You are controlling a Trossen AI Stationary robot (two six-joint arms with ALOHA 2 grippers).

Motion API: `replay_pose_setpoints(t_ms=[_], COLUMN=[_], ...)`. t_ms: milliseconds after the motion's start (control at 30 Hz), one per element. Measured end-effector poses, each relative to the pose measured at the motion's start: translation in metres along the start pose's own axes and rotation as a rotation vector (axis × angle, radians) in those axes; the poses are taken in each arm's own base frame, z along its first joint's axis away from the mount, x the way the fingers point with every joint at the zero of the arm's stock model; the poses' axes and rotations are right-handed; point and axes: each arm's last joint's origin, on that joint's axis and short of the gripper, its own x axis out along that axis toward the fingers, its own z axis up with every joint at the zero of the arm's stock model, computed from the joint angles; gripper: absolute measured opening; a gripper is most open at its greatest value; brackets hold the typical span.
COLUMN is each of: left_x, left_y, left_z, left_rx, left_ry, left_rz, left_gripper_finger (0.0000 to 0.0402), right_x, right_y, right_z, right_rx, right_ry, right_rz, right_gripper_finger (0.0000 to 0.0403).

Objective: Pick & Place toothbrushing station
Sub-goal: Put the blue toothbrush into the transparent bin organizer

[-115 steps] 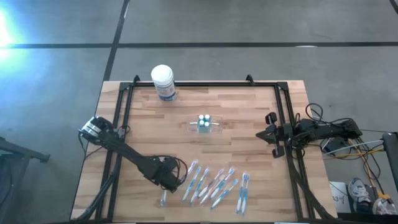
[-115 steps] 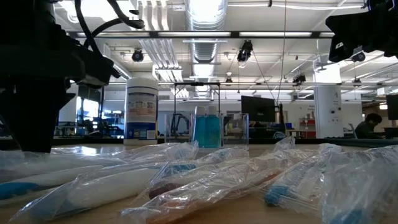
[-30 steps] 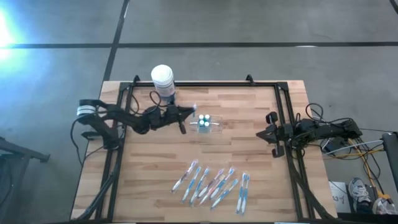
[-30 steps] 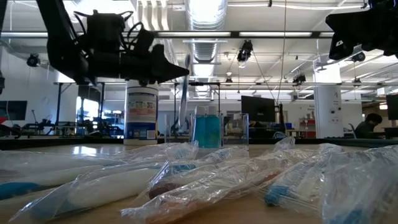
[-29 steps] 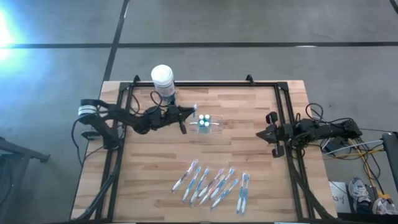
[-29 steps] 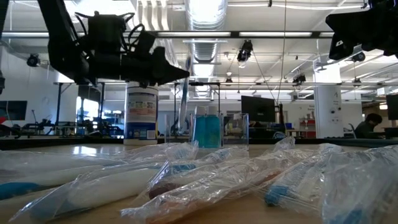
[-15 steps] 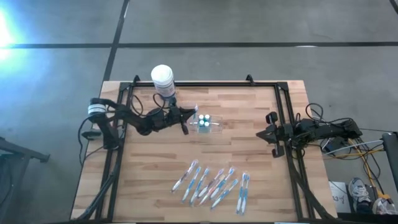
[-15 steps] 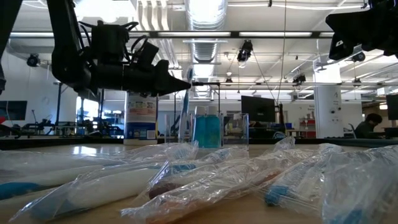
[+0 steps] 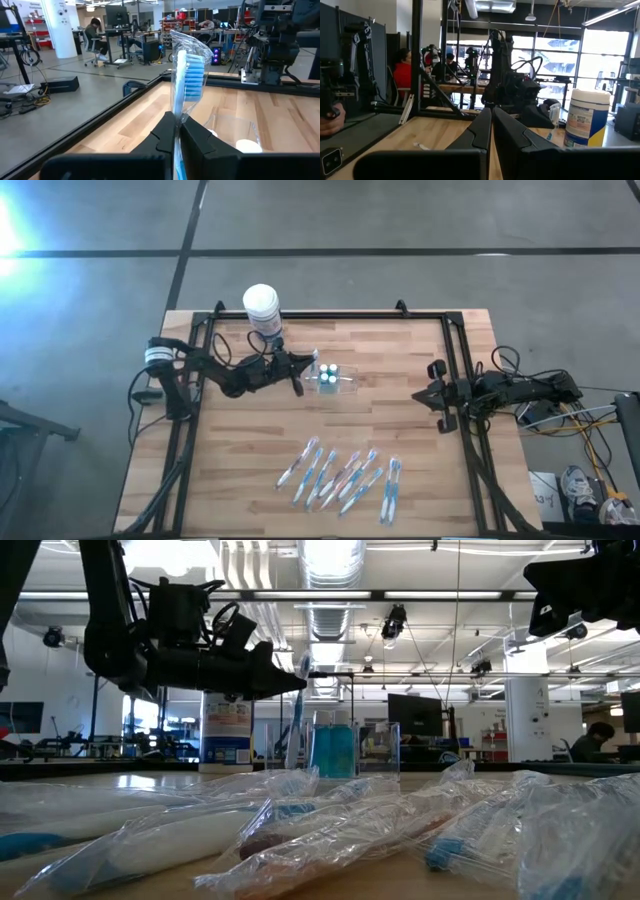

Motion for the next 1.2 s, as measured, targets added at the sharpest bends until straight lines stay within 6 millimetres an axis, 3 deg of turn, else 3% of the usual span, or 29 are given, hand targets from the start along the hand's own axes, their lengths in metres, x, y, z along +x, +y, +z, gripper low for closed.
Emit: replay_pose_setpoints(t_ms=[133,300,733,1000,1200], left_x=[0.0,-0.001,-0.011,-0.031,-0.068], left_y=[0.0,0.0,0.003,0.006,-0.008], left_z=[0.0,0.002,0.032,0.07,0.108], left_rx=[-0.027,-0.044,-0.065,-0.071,0.003], left_ry=[0.004,0.012,0.027,-0.011,-0.132], left_rz=[0.001,0.005,0.006,0.022,-0.081], left_gripper_finger=[0.0019,0.0049,0.0137,0.0152,0.0151], right_x=[0.0,0.0,0.0,0.0,0.0], right_y=[0.0,0.0,0.0,0.0,0.0], right_z=[0.0,0.0,0.0,0.0,0.0], right_rx=[0.0,0.0,0.0,0.016,0.027], right_ry=[0.0,0.0,0.001,0.001,0.001], right_rz=[0.0,0.0,0.002,0.002,0.002], right_gripper_finger=[0.0013,0.0013,0.0013,0.0013,0.0013])
